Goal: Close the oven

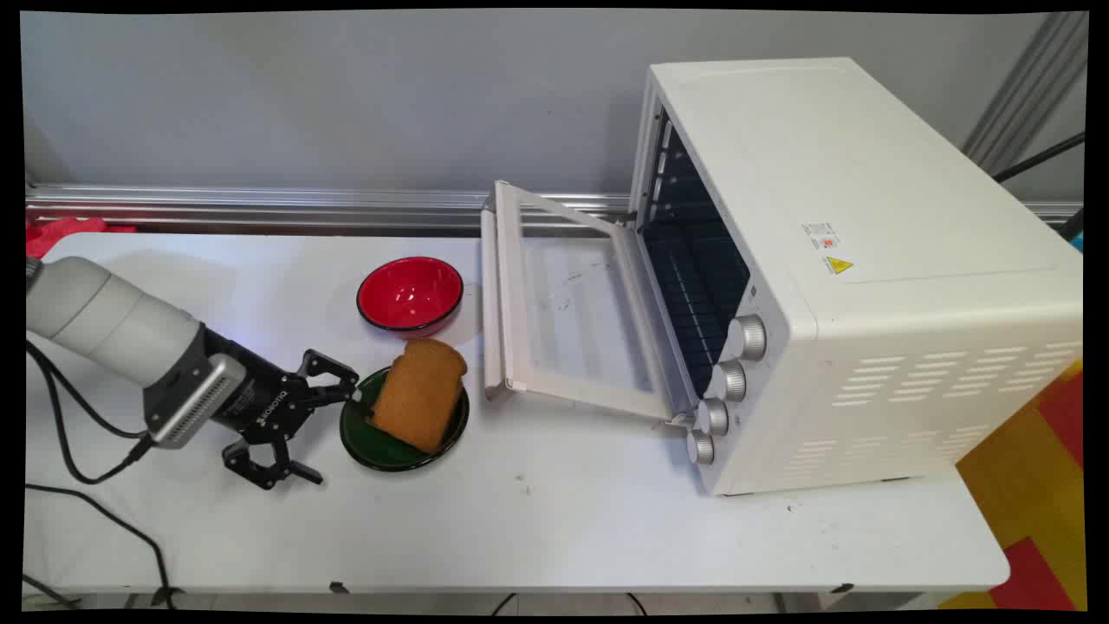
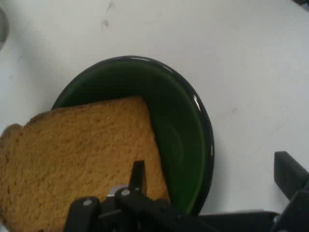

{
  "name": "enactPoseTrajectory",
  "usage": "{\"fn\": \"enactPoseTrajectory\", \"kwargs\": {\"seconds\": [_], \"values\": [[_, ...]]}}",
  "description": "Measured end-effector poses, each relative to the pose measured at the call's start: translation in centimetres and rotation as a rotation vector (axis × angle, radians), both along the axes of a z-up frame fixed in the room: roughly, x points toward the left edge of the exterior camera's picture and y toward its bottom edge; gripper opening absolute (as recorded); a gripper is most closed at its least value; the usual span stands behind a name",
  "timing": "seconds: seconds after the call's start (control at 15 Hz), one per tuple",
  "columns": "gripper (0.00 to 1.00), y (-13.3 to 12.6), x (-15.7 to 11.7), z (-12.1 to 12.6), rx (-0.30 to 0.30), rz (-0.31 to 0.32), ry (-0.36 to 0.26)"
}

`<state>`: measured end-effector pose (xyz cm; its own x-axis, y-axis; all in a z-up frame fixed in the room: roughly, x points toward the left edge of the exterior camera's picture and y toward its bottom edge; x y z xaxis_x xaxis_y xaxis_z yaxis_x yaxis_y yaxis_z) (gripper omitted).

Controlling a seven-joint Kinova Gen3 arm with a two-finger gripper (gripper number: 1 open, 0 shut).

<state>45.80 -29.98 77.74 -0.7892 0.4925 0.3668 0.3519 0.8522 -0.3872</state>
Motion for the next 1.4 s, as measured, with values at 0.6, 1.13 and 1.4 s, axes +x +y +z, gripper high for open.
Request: {"fn": "enactPoseTrajectory", "kwargs": {"seconds": [0.6,1.13,1.4], "values": [[1.00,-2.6,0.0,5.7,0.212,0.205,0.046],[1.00,-10.5,0.4,11.4,0.340,0.484,0.114],[1.00,-14.9,0.7,12.6,0.384,0.613,0.150]]}}
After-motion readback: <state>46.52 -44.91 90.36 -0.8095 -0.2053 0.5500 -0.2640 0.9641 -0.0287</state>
